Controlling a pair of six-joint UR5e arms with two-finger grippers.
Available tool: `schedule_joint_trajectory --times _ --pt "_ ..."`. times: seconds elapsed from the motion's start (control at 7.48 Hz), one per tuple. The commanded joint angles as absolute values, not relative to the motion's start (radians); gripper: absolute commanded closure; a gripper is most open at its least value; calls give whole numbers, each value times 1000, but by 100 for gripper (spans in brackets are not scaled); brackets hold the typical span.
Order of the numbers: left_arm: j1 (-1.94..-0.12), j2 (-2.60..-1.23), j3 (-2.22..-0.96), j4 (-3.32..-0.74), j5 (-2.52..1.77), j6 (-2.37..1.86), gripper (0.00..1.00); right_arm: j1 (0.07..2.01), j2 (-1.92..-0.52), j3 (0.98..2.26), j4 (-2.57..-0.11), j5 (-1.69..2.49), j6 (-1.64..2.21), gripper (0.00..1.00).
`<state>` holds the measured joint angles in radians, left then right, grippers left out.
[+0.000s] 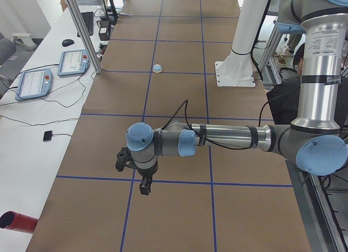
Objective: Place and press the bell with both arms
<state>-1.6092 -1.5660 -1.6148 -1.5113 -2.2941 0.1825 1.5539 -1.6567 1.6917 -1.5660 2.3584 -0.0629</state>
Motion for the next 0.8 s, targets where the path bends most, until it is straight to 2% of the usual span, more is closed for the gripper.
schedule_joint_trajectory --times 0.0,0.27,0.67 --pt "-1609 -1565 -1617 -1511 -2293 183 0 1554 -1655 1697 -1572 2358 -61 0" --pt "-1609 -1565 -1617 -1513 -2293 183 0 1554 -1655 1698 -1583 2358 -61 0" --pt "-1609 -1565 -1617 -1511 -2293 183 0 1554 -1646 1761 -1735 2356 -61 0"
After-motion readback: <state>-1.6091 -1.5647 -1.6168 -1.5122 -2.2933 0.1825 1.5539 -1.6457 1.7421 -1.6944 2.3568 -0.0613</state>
